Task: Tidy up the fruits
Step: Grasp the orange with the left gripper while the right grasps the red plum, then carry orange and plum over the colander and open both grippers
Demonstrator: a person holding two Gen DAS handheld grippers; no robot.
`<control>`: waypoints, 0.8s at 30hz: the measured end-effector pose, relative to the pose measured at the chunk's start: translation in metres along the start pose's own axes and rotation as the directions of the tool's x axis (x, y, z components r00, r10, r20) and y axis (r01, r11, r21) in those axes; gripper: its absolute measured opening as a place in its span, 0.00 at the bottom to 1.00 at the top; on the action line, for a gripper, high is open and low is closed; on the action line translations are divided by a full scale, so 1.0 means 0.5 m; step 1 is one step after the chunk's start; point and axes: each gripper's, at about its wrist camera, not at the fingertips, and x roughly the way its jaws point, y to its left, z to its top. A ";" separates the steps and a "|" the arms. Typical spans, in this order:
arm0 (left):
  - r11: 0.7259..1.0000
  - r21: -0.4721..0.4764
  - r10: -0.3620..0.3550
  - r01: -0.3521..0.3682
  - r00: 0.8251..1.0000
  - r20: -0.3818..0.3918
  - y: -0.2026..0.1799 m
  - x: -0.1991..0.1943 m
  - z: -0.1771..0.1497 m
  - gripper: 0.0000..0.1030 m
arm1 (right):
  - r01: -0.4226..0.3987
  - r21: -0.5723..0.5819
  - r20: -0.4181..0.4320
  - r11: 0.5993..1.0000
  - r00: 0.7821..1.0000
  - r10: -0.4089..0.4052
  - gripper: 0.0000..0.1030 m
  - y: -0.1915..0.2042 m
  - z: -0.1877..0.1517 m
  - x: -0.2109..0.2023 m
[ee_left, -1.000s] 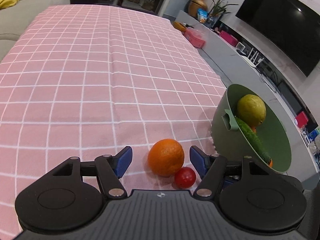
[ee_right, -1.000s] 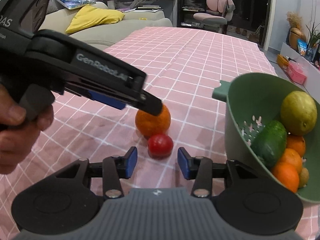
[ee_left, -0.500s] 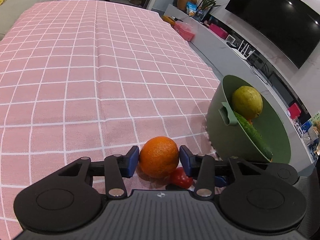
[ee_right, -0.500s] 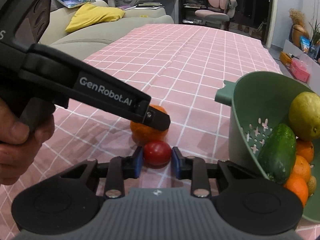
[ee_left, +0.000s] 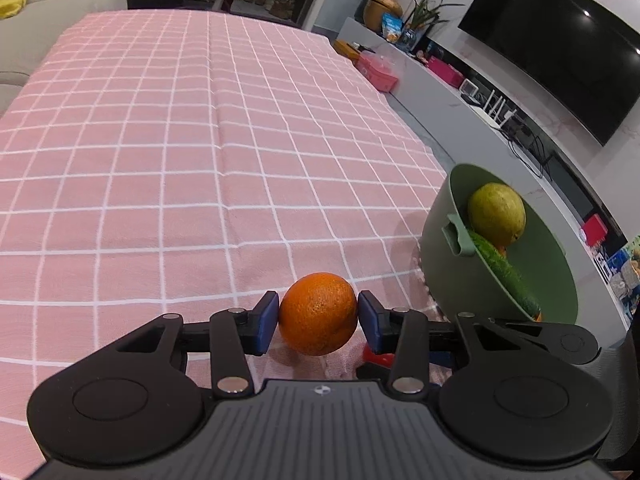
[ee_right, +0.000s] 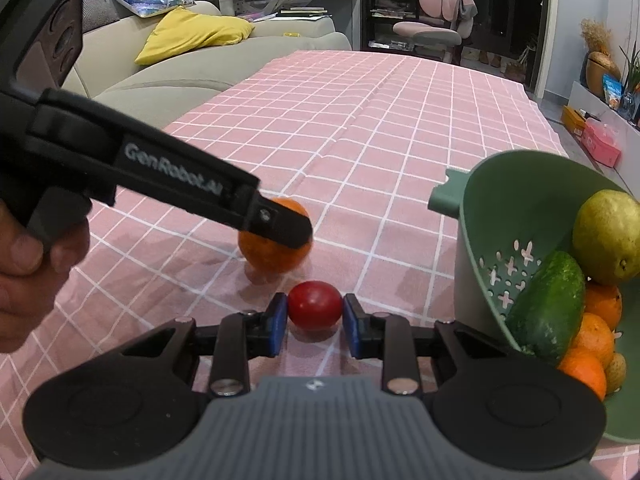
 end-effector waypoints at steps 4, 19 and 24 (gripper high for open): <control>1.000 0.007 0.014 -0.014 1.000 0.016 -0.006 -0.030 0.004 0.47 | -0.008 0.005 0.007 1.000 1.000 0.008 0.25 -0.004 0.005 -0.013; 0.997 0.039 0.063 -0.066 0.996 0.066 -0.080 -0.133 0.024 0.47 | -0.026 0.034 0.106 0.999 0.994 0.022 0.25 -0.025 0.049 -0.121; 0.994 0.078 0.066 -0.072 0.995 0.079 -0.125 -0.149 0.037 0.47 | -0.020 0.058 0.131 0.998 0.991 0.012 0.25 -0.049 0.055 -0.152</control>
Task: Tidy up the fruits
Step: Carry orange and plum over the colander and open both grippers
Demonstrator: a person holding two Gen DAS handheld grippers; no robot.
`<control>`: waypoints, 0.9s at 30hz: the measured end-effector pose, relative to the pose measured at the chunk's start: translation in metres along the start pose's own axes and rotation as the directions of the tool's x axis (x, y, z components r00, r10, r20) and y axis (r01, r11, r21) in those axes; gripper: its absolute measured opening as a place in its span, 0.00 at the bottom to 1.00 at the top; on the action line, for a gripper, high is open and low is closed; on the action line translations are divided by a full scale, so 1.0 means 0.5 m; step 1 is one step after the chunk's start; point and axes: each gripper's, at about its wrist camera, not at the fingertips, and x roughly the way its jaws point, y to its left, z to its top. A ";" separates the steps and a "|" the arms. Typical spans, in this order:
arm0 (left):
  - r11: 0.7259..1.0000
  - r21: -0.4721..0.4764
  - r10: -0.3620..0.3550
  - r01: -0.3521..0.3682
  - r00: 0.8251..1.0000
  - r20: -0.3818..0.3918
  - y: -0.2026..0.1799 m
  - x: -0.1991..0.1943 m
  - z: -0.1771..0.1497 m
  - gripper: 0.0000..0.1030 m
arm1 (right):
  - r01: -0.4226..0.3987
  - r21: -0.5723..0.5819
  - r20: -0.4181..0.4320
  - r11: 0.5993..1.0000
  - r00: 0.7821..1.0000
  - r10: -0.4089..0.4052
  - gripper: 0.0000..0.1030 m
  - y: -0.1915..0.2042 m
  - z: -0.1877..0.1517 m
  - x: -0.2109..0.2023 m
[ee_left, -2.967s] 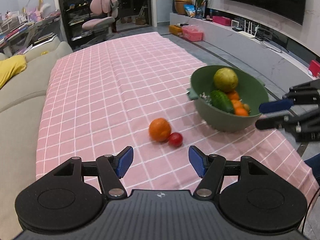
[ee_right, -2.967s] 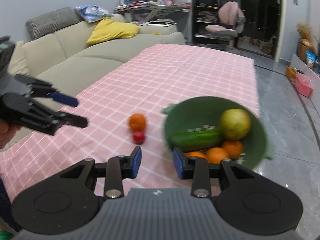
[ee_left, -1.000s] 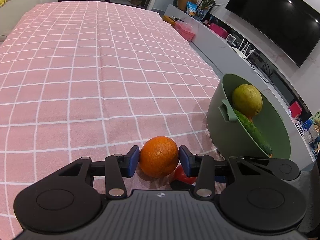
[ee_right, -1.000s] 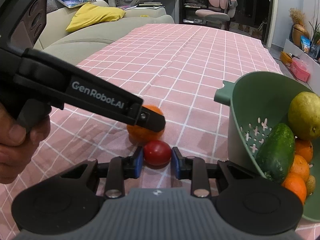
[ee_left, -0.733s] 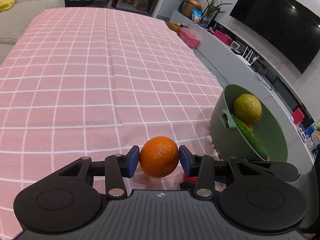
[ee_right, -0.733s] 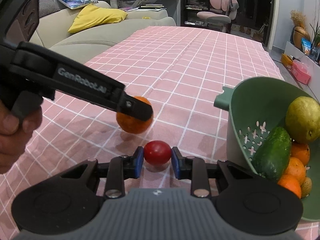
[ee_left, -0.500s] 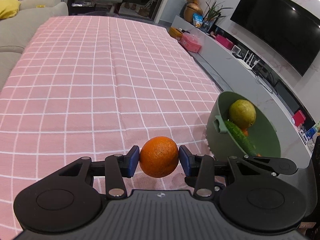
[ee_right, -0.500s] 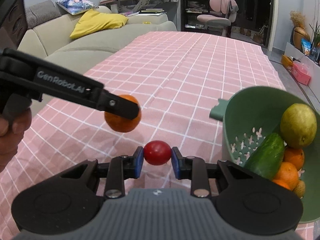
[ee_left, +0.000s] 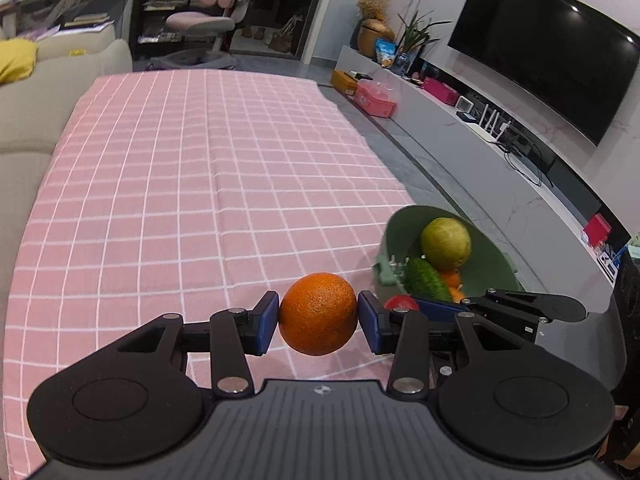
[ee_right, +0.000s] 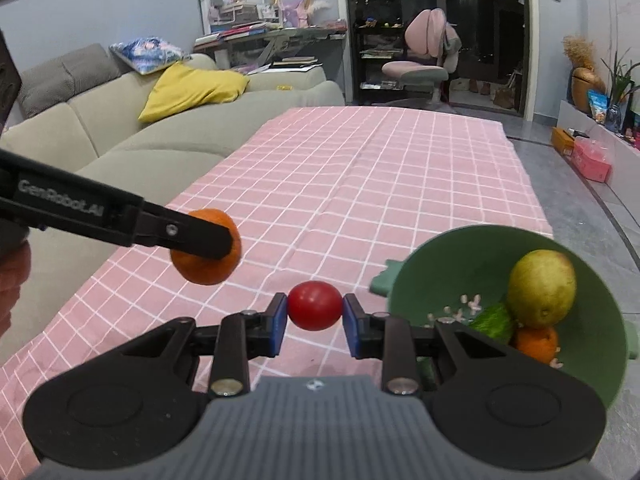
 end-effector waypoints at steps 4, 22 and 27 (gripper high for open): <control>1.000 0.015 -0.004 0.004 1.000 0.002 -0.030 0.007 0.008 0.47 | 0.010 0.022 0.018 1.000 1.000 -0.010 0.26 -0.027 0.007 -0.024; 0.980 0.195 -0.042 0.051 0.998 -0.051 -0.187 0.157 0.006 0.47 | 0.119 0.216 -0.057 0.969 0.992 -0.109 0.26 -0.230 0.041 -0.027; 0.966 0.257 0.001 0.015 0.998 -0.060 -0.210 0.192 0.001 0.47 | 0.015 0.315 -0.123 0.949 0.992 0.026 0.26 -0.264 0.058 0.017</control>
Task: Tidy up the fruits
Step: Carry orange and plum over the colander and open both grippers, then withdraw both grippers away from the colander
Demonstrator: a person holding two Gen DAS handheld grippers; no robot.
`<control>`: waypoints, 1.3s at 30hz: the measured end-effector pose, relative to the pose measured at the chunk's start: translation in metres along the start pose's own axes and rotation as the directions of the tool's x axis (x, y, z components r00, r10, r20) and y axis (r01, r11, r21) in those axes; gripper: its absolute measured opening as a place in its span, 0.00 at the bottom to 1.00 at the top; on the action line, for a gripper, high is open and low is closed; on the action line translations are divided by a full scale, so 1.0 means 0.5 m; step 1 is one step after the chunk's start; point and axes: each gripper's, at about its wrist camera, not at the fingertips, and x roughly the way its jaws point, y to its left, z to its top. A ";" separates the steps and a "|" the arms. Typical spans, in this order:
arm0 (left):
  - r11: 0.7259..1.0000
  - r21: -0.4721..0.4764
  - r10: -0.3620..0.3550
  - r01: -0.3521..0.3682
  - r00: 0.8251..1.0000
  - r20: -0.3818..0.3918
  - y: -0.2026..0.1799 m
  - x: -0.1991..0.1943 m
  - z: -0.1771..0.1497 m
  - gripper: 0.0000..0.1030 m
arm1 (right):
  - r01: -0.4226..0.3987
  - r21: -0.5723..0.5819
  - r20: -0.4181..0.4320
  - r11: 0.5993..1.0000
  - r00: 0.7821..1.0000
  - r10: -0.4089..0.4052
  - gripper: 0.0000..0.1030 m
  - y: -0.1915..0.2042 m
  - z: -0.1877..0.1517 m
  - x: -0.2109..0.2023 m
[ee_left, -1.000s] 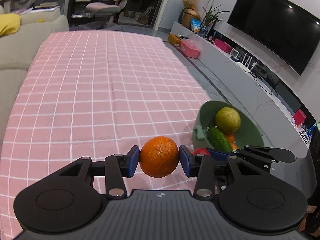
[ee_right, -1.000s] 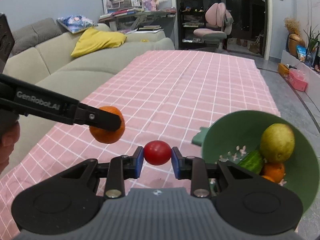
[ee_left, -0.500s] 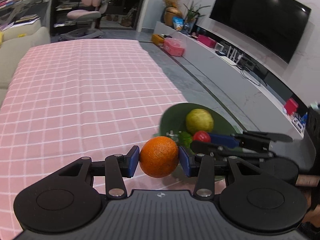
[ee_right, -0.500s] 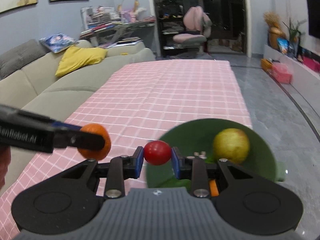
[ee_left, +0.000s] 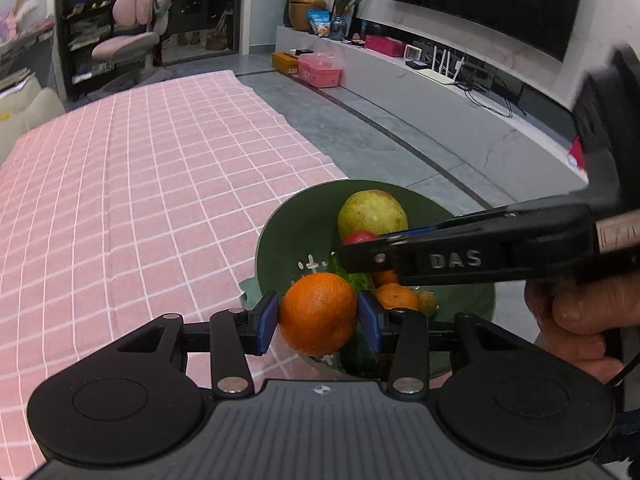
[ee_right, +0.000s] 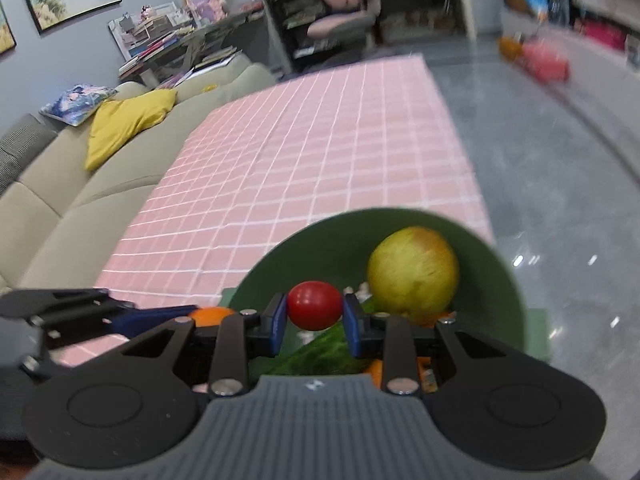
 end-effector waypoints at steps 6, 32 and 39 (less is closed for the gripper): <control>1.000 0.028 -0.006 0.006 1.000 -0.008 -0.008 0.016 0.003 0.47 | 0.017 0.030 -0.054 0.999 0.998 -0.016 0.26 0.006 -0.005 0.032; 0.947 -0.265 0.170 -0.181 0.983 -0.062 -0.026 -0.110 0.019 0.77 | 0.117 -0.020 -0.001 0.993 0.993 -0.117 0.67 0.004 -0.018 -0.128; 0.912 -0.330 0.215 -0.243 0.969 -0.119 -0.057 -0.128 0.015 0.79 | 0.116 -0.021 0.007 0.993 0.993 -0.116 0.71 0.003 -0.040 -0.189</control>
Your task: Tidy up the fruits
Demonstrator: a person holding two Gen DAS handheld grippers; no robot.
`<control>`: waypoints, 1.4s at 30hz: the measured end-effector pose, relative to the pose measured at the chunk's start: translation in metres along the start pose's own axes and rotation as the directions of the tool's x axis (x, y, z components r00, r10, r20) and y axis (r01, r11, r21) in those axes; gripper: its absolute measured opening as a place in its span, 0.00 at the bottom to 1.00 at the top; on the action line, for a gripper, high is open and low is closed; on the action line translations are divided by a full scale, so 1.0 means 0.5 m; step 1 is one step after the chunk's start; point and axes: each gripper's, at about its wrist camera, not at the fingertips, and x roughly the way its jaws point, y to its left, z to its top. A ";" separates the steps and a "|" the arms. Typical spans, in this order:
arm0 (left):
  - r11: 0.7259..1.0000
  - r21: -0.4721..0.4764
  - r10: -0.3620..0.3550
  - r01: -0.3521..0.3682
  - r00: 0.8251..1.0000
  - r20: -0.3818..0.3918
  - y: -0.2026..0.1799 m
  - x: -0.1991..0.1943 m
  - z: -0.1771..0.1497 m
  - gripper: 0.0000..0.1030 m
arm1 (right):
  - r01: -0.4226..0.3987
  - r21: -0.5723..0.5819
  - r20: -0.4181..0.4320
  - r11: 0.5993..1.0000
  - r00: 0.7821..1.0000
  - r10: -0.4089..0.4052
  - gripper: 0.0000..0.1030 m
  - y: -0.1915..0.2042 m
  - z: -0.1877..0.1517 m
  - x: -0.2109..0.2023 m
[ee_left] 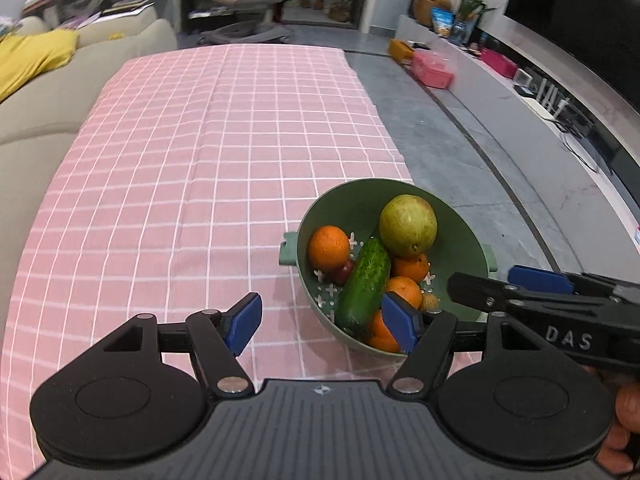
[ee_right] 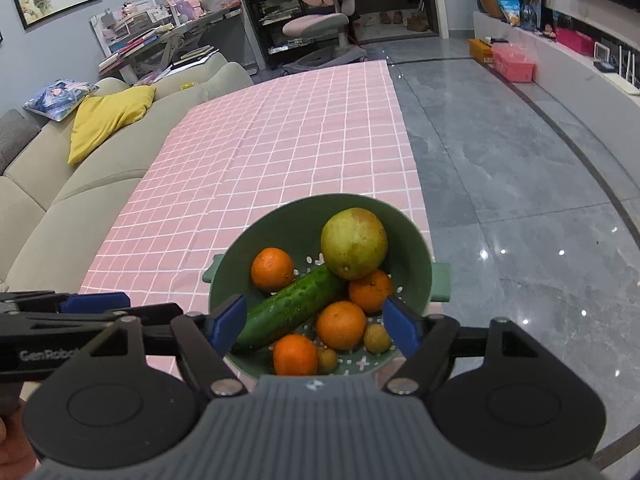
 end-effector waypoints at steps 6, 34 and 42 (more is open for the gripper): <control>0.998 -0.031 0.060 -0.059 0.998 0.011 -0.027 -0.018 -0.005 0.86 | 0.021 -0.016 0.026 1.000 0.999 -0.021 0.79 -0.008 -0.015 -0.049; 0.980 0.009 0.200 -0.201 0.980 0.017 -0.086 -0.012 -0.057 0.89 | 0.093 -0.013 0.020 0.996 0.996 -0.092 0.87 -0.036 -0.043 -0.063; 0.982 0.013 0.190 -0.190 0.982 -0.010 -0.083 -0.006 -0.056 0.89 | 0.096 -0.010 0.014 0.995 0.995 -0.096 0.87 -0.036 -0.041 -0.060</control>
